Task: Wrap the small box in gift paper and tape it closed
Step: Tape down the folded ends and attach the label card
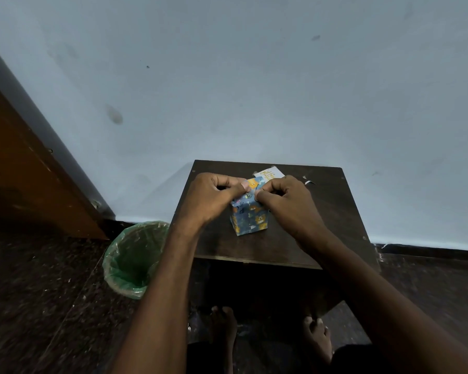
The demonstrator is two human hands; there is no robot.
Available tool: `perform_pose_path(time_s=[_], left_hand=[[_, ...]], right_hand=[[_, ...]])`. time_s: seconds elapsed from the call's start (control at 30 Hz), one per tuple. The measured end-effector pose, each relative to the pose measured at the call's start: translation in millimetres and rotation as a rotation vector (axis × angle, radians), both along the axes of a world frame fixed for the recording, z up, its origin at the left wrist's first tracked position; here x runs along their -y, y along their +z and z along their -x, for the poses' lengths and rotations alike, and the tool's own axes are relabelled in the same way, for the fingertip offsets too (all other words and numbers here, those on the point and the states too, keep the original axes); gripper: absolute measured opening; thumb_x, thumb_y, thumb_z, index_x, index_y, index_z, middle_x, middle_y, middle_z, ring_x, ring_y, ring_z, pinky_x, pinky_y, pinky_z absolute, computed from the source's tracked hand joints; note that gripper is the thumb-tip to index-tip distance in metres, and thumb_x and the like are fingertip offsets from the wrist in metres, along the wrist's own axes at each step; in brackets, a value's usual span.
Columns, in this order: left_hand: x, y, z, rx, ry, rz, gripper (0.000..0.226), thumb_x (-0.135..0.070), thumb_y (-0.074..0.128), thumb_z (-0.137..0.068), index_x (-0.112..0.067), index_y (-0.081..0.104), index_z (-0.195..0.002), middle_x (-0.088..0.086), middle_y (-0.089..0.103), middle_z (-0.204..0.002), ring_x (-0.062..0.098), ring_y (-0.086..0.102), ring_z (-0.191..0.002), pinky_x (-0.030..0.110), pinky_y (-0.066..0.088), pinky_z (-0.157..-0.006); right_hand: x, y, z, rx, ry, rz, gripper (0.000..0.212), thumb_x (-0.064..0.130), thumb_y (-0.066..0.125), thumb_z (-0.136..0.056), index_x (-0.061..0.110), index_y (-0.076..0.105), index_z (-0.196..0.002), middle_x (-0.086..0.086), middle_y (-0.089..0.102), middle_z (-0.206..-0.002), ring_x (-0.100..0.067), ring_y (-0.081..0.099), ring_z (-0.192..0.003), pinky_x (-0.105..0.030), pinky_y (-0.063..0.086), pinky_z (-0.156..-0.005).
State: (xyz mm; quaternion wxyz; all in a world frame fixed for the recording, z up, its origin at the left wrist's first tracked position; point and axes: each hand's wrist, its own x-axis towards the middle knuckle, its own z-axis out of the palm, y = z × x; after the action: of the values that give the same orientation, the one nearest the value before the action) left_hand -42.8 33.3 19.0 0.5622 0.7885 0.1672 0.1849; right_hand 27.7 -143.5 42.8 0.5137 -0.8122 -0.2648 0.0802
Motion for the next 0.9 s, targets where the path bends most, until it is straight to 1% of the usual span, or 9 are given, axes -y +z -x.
perform_pose_path(time_s=[0.07,0.17,0.27,0.37,0.47,0.6,0.77,0.83,0.9], left_hand=[[-0.5,-1.2,-0.1,-0.003,-0.003,-0.023,0.015,-0.024,0.083,-0.093,-0.018,0.084,-0.080,-0.008,0.083,-0.102,0.009,0.078,-0.099,0.035,0.062,-0.087],[1.4,-0.8,-0.2,-0.011,0.005,-0.004,0.002,-0.019,0.087,-0.087,-0.019,0.086,-0.089,-0.008,0.083,-0.100,0.011,0.079,-0.097,0.041,0.064,-0.092],[5.5,1.1,0.3,-0.020,0.014,0.019,0.013,-0.015,0.090,-0.084,-0.023,0.086,-0.093,-0.005,0.083,-0.094,0.017,0.080,-0.094,0.047,0.065,-0.092],[9.4,2.5,0.7,-0.028,0.027,0.042,0.015,-0.016,0.091,-0.081,-0.023,0.087,-0.094,-0.004,0.083,-0.091,0.021,0.080,-0.093,0.049,0.064,-0.092],[13.1,2.3,-0.2,-0.025,0.064,0.032,0.011,-0.026,0.087,-0.078,-0.027,0.087,-0.089,-0.007,0.083,-0.088,0.018,0.080,-0.091,0.048,0.064,-0.092],[18.4,3.8,0.9,-0.034,0.095,-0.001,0.009,-0.023,0.089,-0.081,-0.028,0.087,-0.087,-0.008,0.082,-0.086,0.016,0.079,-0.086,0.045,0.065,-0.087],[20.2,4.8,0.0,-0.033,0.107,-0.028,0.013,-0.022,0.090,-0.077,-0.027,0.086,-0.088,-0.010,0.082,-0.088,0.013,0.079,-0.085,0.043,0.065,-0.084],[20.5,5.3,0.5,-0.025,0.107,-0.041,0.013,-0.021,0.091,-0.078,-0.025,0.086,-0.089,-0.011,0.082,-0.090,0.012,0.078,-0.086,0.042,0.065,-0.084],[19.8,5.8,0.3,-0.021,0.107,-0.055,0.012,-0.019,0.091,-0.080,-0.024,0.086,-0.091,-0.011,0.082,-0.091,0.011,0.078,-0.087,0.042,0.065,-0.084]], right_hand=[[-2.0,0.3,-2.7,-0.044,-0.002,0.038,0.021,0.016,0.069,-0.087,0.012,0.072,-0.066,-0.005,0.069,-0.070,-0.013,0.058,-0.062,-0.033,0.046,-0.060],[-4.3,1.6,-4.3,-0.095,-0.009,0.058,0.020,0.016,0.066,-0.083,0.001,0.069,-0.070,-0.009,0.059,-0.063,-0.012,0.046,-0.059,-0.035,0.038,-0.058],[-4.9,4.2,-3.4,-0.101,-0.021,0.096,0.024,0.017,0.066,-0.081,-0.004,0.062,-0.070,-0.002,0.047,-0.059,-0.014,0.040,-0.057,-0.036,0.033,-0.058],[-5.1,7.4,-1.2,-0.103,-0.035,0.126,0.029,0.015,0.066,-0.080,0.006,0.050,-0.057,0.003,0.039,-0.053,-0.015,0.035,-0.054,-0.034,0.029,-0.056],[-7.8,9.7,1.3,-0.091,-0.058,0.155,0.036,0.015,0.067,-0.080,0.017,0.044,-0.053,0.006,0.036,-0.049,-0.016,0.034,-0.052,-0.032,0.028,-0.054],[-9.2,10.0,4.5,-0.058,-0.110,0.207,0.038,0.021,0.068,-0.083,0.016,0.049,-0.050,0.010,0.046,-0.044,-0.013,0.045,-0.055,-0.029,0.033,-0.055],[-5.1,6.3,2.0,-0.061,-0.081,0.201,0.040,0.021,0.067,-0.084,0.013,0.048,-0.050,0.011,0.043,-0.043,-0.012,0.042,-0.053,-0.029,0.032,-0.055],[-2.1,8.5,-3.1,-0.130,-0.051,0.188,0.030,0.024,0.069,-0.080,0.009,0.062,-0.056,0.013,0.051,-0.049,-0.014,0.048,-0.060,-0.034,0.038,-0.060],[1.5,15.9,-8.6,-0.292,-0.036,0.131,0.014,0.023,0.076,-0.075,0.014,0.075,-0.064,0.008,0.058,-0.055,-0.017,0.053,-0.064,-0.033,0.042,-0.060]])
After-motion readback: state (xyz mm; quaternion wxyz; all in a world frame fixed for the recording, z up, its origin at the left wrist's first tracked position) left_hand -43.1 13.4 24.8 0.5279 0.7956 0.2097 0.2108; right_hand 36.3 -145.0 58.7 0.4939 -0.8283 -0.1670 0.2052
